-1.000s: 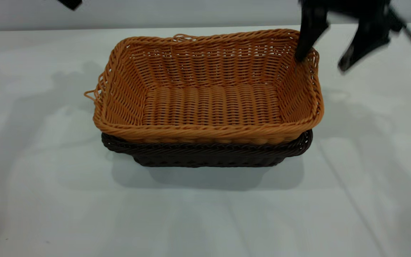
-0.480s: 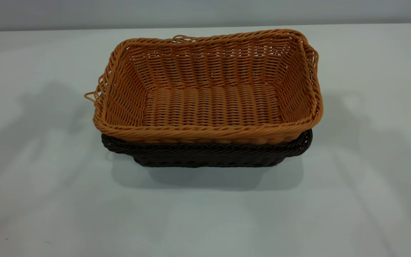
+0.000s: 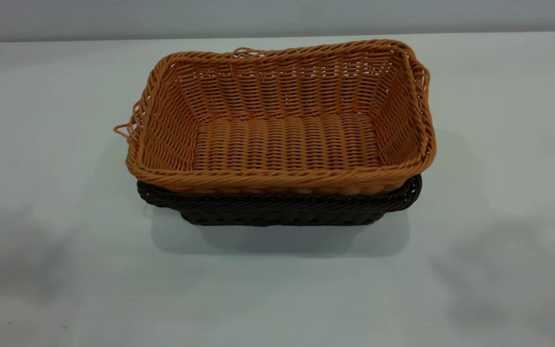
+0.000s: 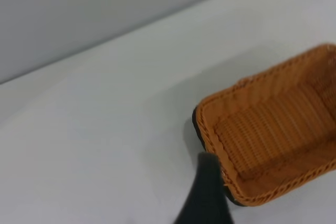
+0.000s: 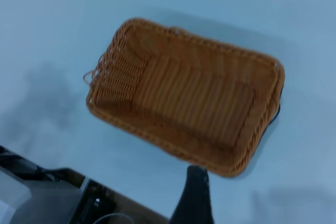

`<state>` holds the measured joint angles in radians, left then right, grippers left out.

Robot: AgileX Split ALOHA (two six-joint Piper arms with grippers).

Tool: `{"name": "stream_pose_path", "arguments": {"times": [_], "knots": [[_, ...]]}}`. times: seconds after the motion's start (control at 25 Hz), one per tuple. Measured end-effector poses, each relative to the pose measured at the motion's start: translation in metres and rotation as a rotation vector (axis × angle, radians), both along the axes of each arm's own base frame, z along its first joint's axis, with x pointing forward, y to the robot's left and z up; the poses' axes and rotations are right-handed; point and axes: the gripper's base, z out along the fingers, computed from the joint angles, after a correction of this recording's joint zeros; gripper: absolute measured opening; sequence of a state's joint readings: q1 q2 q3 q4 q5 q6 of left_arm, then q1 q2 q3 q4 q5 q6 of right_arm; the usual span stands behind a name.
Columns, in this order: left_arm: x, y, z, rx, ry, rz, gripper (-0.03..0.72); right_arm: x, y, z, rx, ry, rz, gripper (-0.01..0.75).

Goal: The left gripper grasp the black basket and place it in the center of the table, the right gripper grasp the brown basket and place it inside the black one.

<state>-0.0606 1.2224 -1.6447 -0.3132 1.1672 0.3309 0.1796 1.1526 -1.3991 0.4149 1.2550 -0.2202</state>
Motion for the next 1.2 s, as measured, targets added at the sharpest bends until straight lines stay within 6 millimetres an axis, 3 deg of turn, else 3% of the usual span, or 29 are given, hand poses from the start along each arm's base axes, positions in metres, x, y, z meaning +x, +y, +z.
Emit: {"name": "stream_pose_path", "arguments": {"times": [0.24,0.56,0.88,1.2], "knots": [[-0.051,0.012,-0.006,0.012,-0.018,0.125,0.548,-0.067,-0.012,-0.026,-0.005,-0.018,0.011,0.59],[-0.131,0.02,-0.074,0.032,0.036,0.17,0.548,-0.142,-0.028,-0.073,-0.012,-0.135,-0.006,0.59],[-0.185,0.024,-0.151,0.028,0.057,0.176,0.548,-0.182,-0.04,-0.125,-0.052,-0.192,-0.03,0.59],[-0.208,0.025,-0.21,0.029,0.061,0.178,0.548,-0.197,-0.048,-0.169,-0.094,-0.258,-0.063,0.59]]}}
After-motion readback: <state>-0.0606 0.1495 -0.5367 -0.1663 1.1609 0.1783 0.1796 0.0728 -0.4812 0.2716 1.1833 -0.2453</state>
